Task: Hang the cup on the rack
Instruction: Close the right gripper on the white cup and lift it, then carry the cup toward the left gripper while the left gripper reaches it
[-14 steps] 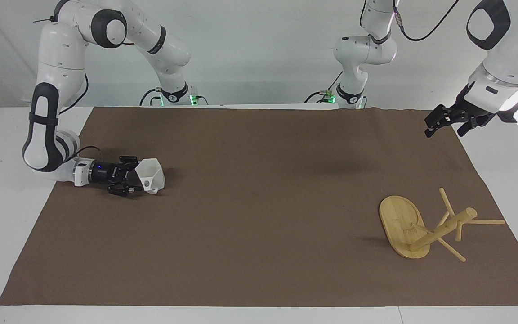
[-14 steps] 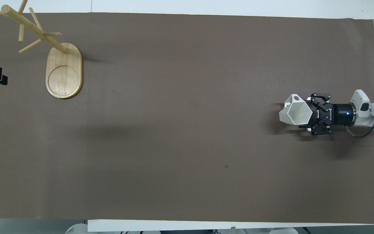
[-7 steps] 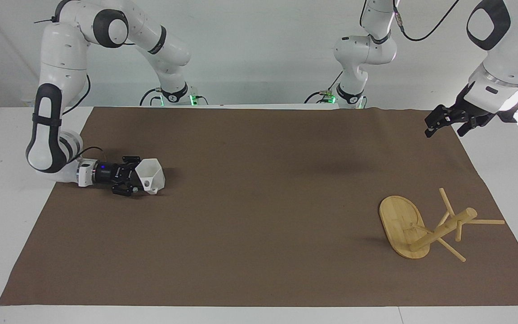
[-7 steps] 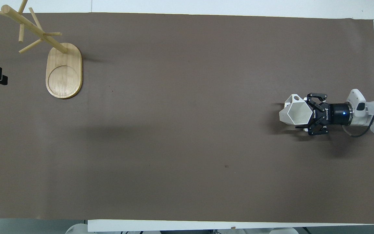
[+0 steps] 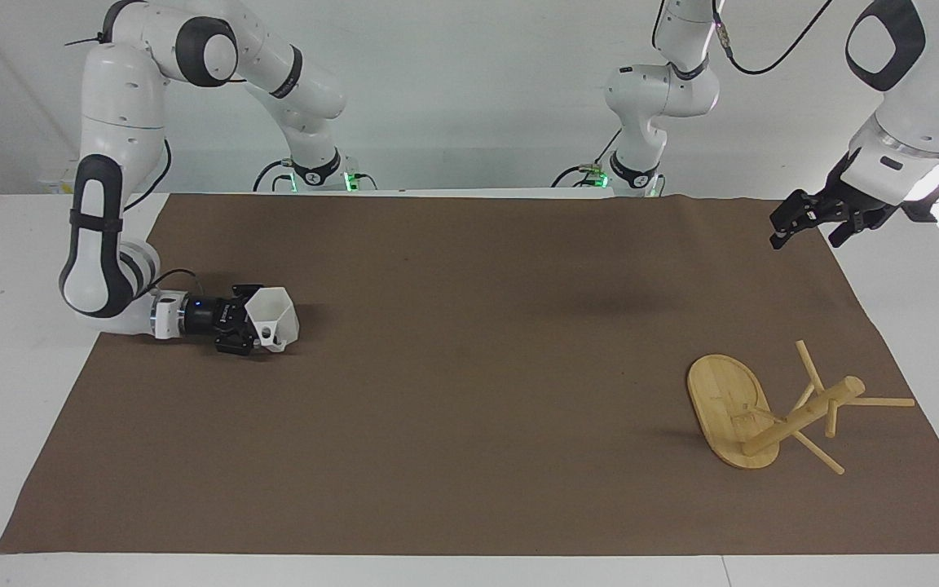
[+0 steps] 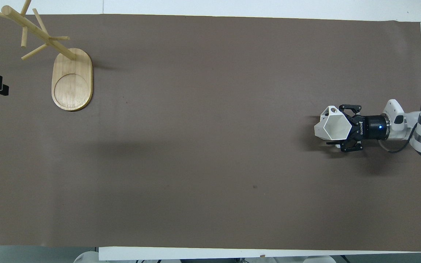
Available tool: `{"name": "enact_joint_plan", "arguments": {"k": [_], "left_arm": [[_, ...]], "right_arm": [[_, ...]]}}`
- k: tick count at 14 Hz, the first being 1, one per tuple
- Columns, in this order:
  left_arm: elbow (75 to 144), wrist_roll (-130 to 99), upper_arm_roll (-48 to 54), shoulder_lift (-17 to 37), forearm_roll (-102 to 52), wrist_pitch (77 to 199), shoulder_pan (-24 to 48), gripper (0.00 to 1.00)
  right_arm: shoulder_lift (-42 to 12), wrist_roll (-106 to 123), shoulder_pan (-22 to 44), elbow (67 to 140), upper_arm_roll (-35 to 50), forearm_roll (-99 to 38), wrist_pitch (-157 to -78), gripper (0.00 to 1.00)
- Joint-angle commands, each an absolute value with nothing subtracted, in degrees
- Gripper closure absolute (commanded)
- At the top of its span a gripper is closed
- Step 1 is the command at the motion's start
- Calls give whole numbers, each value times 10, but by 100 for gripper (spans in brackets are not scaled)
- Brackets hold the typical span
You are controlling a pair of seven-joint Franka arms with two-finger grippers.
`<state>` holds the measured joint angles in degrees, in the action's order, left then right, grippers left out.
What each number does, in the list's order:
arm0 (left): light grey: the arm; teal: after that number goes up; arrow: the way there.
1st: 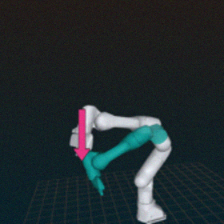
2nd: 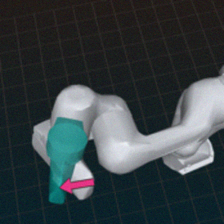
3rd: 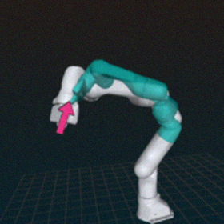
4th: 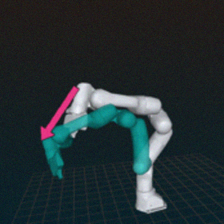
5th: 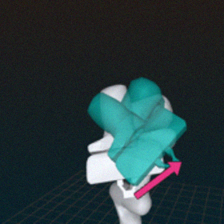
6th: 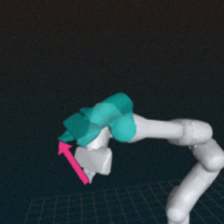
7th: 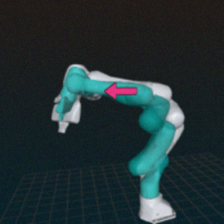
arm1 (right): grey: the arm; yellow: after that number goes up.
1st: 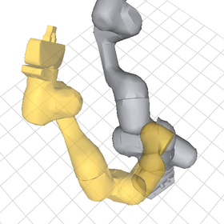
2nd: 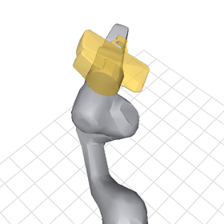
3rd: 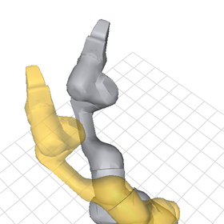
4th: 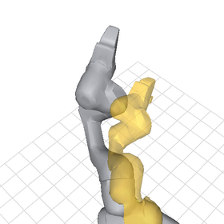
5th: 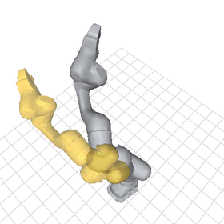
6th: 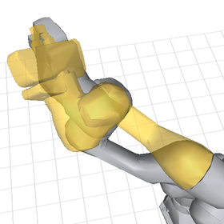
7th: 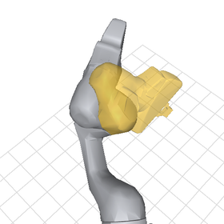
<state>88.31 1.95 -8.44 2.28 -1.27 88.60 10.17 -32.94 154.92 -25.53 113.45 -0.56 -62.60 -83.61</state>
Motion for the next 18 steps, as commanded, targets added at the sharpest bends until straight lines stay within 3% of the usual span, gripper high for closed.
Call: {"name": "enact_joint_plan", "arguments": {"k": [1, 2, 3, 4, 6, 10, 18], "left_arm": [[905, 18, -85, 5, -3, 897, 104, 0], [905, 18, -85, 5, -3, 897, 104, 0], [905, 18, -85, 5, -3, 897, 104, 0], [905, 18, -85, 5, -3, 897, 104, 0], [905, 19, -85, 5, -4, 897, 104, 0], [906, 19, -85, 5, -3, 897, 104, 0], [910, -28, -84, 4, -4, 910, 112, 0]], "right_arm": [[-311, 1567, -247, 1160, -6, -640, -850, 0], [-312, 1568, -247, 1159, -6, -640, -849, 9], [-312, 1567, -247, 1159, -6, -640, -849, 26], [-312, 1566, -247, 1158, -5, -640, -849, 50], [-310, 1554, -244, 1151, -5, -640, -850, 72], [-276, 1490, -196, 1151, -2, -685, -866, 75], [-253, 1380, 33, 1149, -2, -934, -1034, 75]]}}
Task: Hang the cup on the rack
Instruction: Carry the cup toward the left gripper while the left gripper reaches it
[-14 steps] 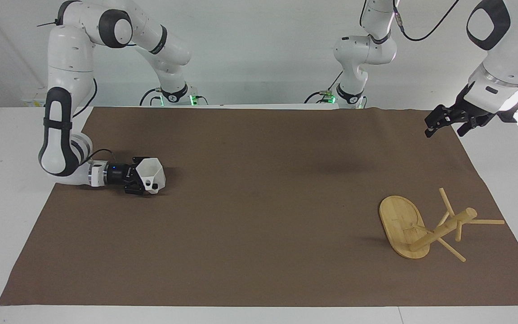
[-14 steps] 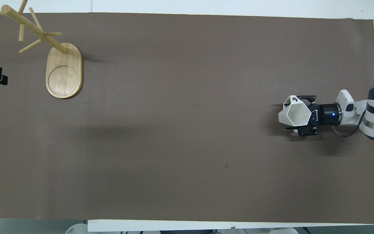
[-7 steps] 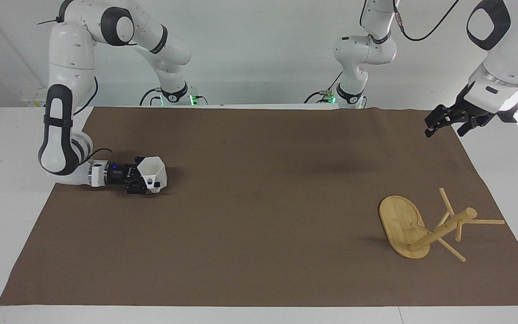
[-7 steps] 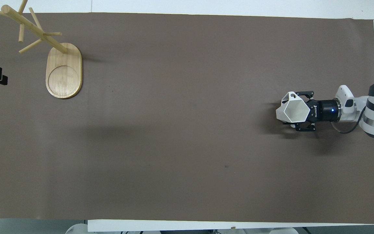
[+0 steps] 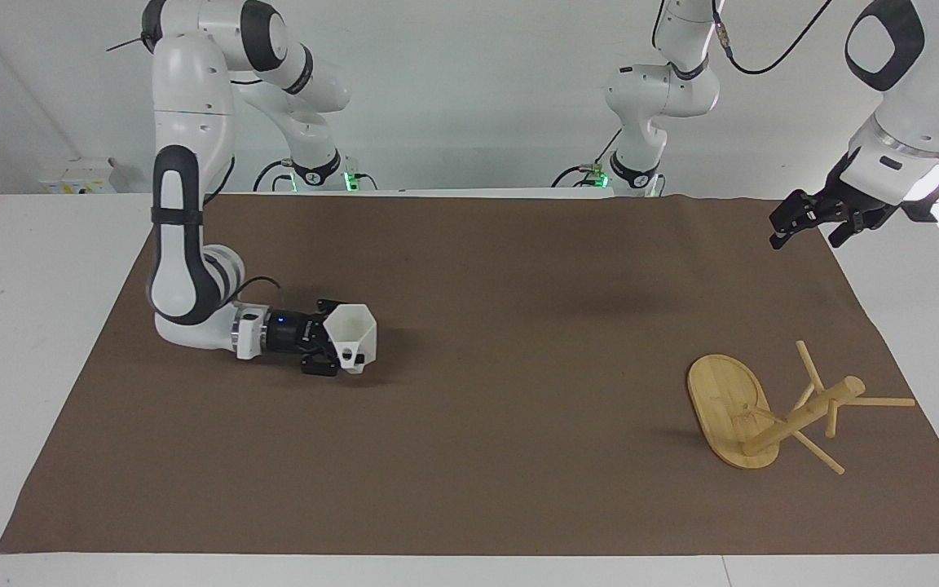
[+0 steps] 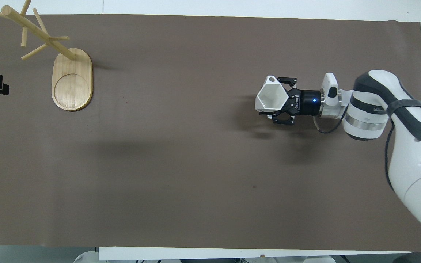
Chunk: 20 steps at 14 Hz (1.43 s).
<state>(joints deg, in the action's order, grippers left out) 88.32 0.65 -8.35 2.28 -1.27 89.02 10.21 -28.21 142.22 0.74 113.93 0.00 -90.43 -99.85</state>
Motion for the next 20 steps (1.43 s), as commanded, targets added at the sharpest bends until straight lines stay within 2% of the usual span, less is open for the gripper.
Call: {"name": "enact_joint_plan", "arguments": {"k": [1, 7, 11, 16, 17, 18, 19, 20], "left_arm": [[912, -51, -82, 4, -4, 925, 121, 0], [941, -371, -83, 20, -5, 1026, 322, 0], [927, -597, -83, 63, -9, 1062, 432, 0], [948, -634, -82, 78, -9, 1078, 458, 4], [950, -632, -81, 78, -9, 1078, 458, 12], [954, -630, -82, 78, -9, 1080, 458, 44], [954, -626, -82, 78, -9, 1085, 458, 90], [956, -608, -82, 78, -9, 1094, 454, 100]], "right_arm": [[-244, 1356, 55, 1144, -2, -944, -1059, 75], [-227, 1338, 191, 1110, -2, -1035, -1142, 76], [-179, 1350, 267, 1114, -1, -1050, -1285, 75], [-177, 1372, 288, 1113, 2, -1100, -1307, 75], [-176, 1374, 288, 1115, 2, -1100, -1307, 75], [-175, 1375, 288, 1116, 2, -1100, -1307, 75], [-175, 1378, 288, 1117, 2, -1100, -1307, 75], [-175, 1378, 288, 1116, 2, -1100, -1307, 75]]}}
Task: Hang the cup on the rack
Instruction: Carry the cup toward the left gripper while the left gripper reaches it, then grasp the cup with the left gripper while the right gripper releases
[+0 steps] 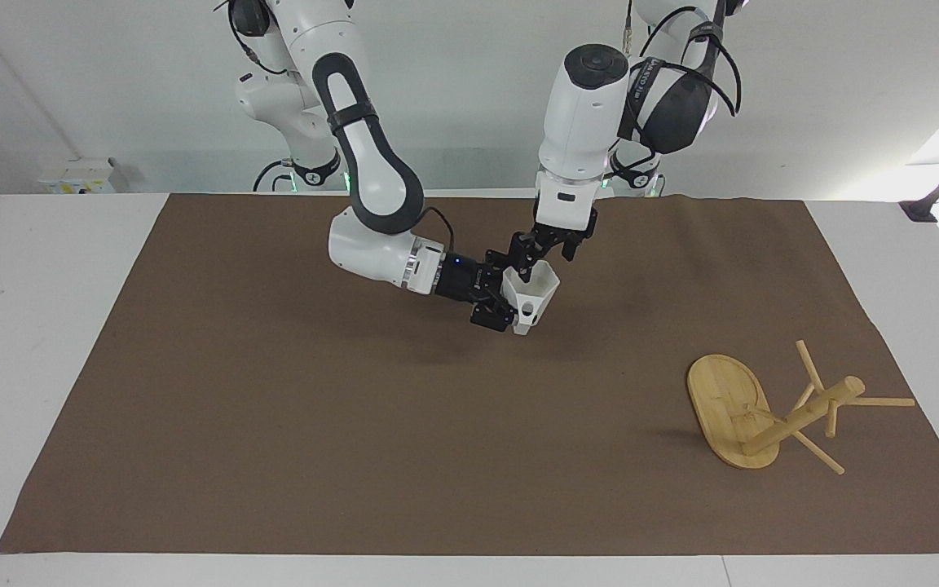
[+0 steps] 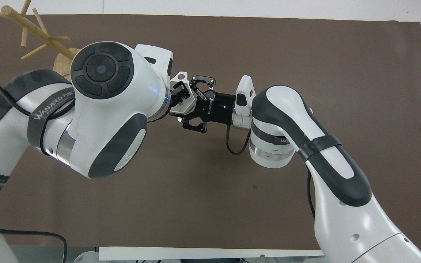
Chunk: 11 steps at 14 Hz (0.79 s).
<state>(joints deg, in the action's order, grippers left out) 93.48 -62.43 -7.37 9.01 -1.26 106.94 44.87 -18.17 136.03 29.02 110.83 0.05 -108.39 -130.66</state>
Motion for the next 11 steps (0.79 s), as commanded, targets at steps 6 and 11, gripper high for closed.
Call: {"name": "enact_joint_plan", "arguments": {"k": [6, 11], "left_arm": [[956, -550, -83, 99, -9, 1148, 440, 100], [947, -562, -84, 103, -9, 1140, 439, 100]], "right_arm": [[-175, 1378, 287, 1116, 2, -1103, -1307, 73], [-175, 1372, 288, 1116, 3, -1104, -1322, 35]]}}
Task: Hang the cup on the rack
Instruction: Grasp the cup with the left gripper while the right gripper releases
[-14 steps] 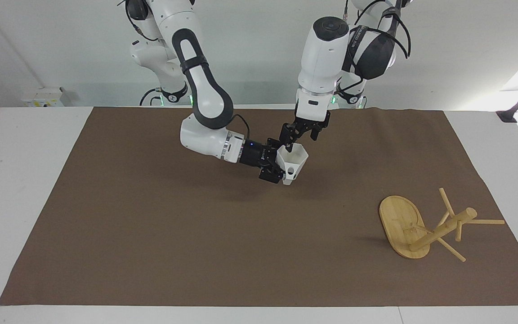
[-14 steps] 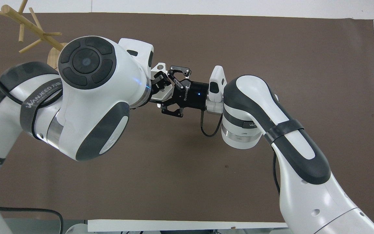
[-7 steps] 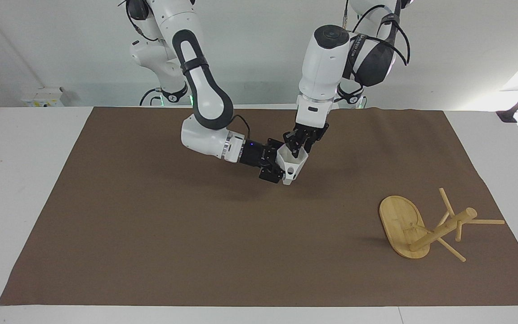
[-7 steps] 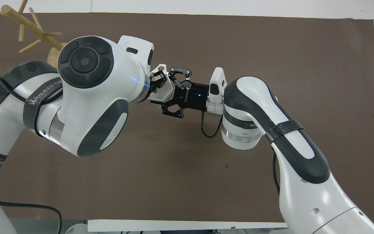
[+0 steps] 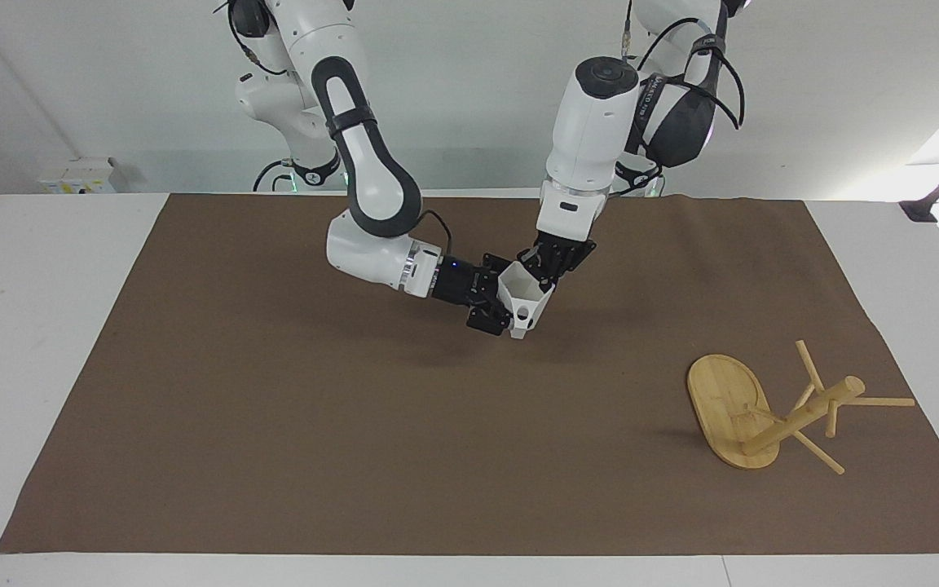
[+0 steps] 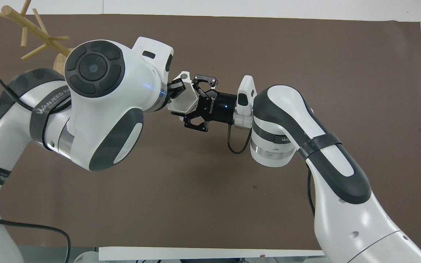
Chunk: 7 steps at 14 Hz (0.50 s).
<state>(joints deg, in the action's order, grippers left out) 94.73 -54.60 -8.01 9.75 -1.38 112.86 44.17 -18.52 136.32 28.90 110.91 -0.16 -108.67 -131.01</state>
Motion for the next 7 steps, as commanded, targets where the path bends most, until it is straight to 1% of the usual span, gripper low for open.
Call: {"name": "enact_joint_plan", "arguments": {"k": [1, 2, 4, 5, 7], "left_arm": [[942, -568, -85, 102, -8, 1136, 439, 100], [936, -575, -85, 98, -7, 1120, 439, 100], [933, -575, -88, 86, -6, 1091, 439, 100], [935, -574, -89, 76, -5, 1080, 435, 100], [941, -567, -88, 59, -5, 1073, 394, 100]], "right_arm": [[-175, 1365, 288, 1117, 3, -1111, -1321, 2], [-173, 1364, 285, 1118, 3, -1114, -1315, 0], [-171, 1362, 272, 1123, 2, -1114, -1294, 0], [-165, 1361, 253, 1131, 2, -1113, -1275, 0], [-154, 1361, 218, 1157, 1, -1100, -1219, 0]]}}
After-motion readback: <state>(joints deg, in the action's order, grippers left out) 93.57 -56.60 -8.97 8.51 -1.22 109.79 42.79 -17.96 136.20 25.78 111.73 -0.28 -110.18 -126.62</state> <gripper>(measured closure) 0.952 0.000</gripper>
